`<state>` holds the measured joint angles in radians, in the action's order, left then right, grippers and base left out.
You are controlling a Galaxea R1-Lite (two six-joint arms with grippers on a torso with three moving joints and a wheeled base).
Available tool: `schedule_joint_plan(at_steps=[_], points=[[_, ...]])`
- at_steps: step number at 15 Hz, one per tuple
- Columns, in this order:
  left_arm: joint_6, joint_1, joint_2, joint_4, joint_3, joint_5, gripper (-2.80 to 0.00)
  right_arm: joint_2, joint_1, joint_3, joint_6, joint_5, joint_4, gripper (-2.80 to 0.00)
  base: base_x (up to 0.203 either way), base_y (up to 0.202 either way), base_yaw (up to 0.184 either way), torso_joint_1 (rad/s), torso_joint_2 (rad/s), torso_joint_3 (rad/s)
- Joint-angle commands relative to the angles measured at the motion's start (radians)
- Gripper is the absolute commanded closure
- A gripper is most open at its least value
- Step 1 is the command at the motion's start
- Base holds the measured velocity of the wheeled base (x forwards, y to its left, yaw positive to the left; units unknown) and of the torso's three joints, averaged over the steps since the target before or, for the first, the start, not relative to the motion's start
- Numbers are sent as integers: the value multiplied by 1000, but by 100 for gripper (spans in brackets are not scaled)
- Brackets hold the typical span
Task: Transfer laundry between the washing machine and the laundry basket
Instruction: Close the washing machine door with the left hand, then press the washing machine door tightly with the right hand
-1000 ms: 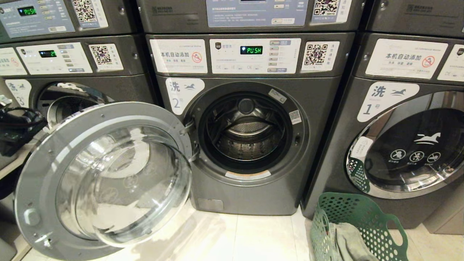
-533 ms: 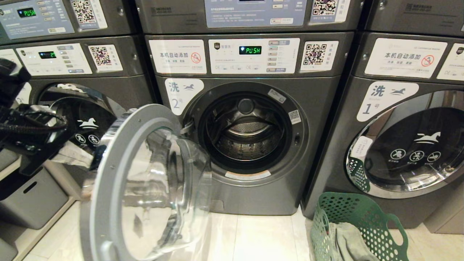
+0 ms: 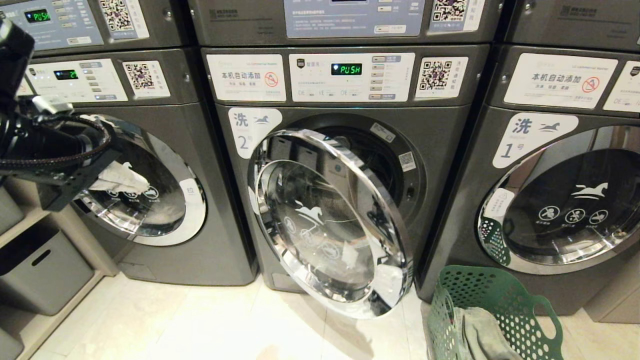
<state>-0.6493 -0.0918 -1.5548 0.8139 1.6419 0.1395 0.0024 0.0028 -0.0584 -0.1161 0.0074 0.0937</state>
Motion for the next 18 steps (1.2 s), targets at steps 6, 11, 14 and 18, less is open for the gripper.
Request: schedule_joint_plan(at_steps=[6,11,14,18], points=[[58,1,202,-15,-203,-44,0,621,4,-321,-59,57,39,-280,0,0,0,0,0,0],[62,-2,343,65,-266,-143,0,1444,57,-512,-68,71,-489,-280,0,0,0,0,0,0],[73,-3,424,78,-324,-146,0,1803,133,-646,-68,54,-776,-280,0,0,0,0,0,0],[122,-3,498,76,-405,-149,0,2088,187,-778,-67,44,-1062,-280,0,0,0,0,0,0]])
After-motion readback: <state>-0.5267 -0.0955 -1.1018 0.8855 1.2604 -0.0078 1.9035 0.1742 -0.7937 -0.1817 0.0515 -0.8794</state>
